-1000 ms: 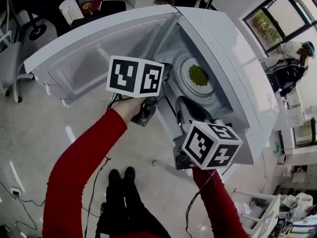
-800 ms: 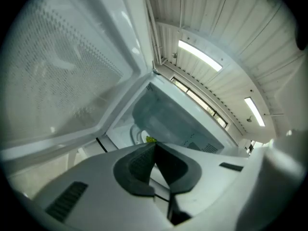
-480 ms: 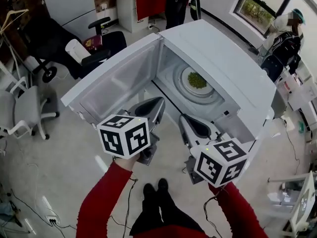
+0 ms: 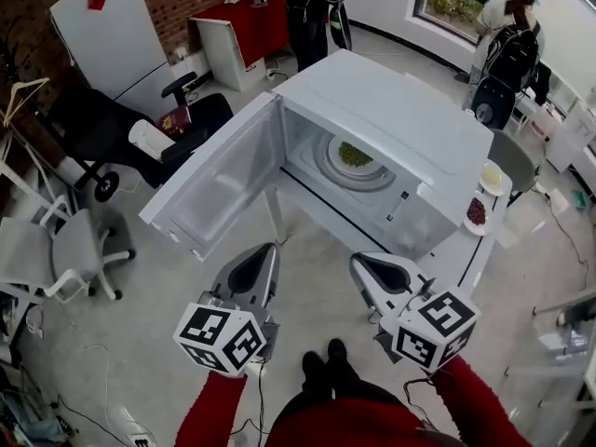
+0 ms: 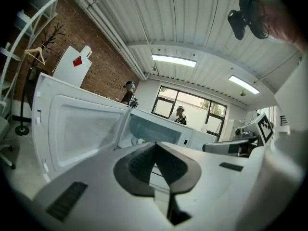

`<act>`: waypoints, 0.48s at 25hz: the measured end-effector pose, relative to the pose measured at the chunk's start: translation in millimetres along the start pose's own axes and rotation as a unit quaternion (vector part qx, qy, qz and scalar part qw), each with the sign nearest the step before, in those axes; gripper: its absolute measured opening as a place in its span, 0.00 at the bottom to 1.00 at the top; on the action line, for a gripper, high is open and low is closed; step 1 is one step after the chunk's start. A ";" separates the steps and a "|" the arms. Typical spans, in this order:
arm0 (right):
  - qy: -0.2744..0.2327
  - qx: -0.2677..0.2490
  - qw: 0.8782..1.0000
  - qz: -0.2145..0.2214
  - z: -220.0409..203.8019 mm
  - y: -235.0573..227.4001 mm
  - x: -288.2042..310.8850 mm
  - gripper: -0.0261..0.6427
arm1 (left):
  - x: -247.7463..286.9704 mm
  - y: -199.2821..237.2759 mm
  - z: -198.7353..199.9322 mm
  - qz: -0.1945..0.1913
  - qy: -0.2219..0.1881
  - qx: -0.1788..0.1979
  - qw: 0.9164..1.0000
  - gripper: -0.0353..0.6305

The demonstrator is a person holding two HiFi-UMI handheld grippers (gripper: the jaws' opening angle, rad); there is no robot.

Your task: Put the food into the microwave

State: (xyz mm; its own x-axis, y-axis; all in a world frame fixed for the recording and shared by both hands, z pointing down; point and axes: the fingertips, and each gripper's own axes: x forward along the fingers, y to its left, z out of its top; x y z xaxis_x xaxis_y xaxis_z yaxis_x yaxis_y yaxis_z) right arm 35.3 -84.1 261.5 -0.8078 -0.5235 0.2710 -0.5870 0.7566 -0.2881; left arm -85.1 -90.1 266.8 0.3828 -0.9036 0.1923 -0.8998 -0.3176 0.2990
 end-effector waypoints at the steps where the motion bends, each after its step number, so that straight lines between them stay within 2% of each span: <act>1: -0.002 0.000 1.000 0.002 -2.2 1.2 -4.5 0.06 | -6.3 -1.3 -2.6 0.001 0.001 0.001 1.000 0.07; 7: -0.022 -0.005 1.000 0.019 -4.6 7.9 -24.5 0.06 | -29.9 -16.6 -14.7 0.001 -0.001 0.000 1.000 0.07; 12: -0.044 0.001 0.999 0.032 -4.5 17.1 -37.3 0.06 | -42.1 -29.9 -18.1 0.008 -0.006 0.018 1.000 0.07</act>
State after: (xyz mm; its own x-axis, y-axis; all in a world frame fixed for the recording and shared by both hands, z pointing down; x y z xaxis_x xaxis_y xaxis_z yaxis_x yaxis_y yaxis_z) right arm 55.6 -49.9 250.5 -0.8450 -0.5067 0.1712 -0.5345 0.7885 -0.3044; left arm -70.6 -37.4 266.7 0.3659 -0.9122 0.1846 -0.9127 -0.3128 0.2630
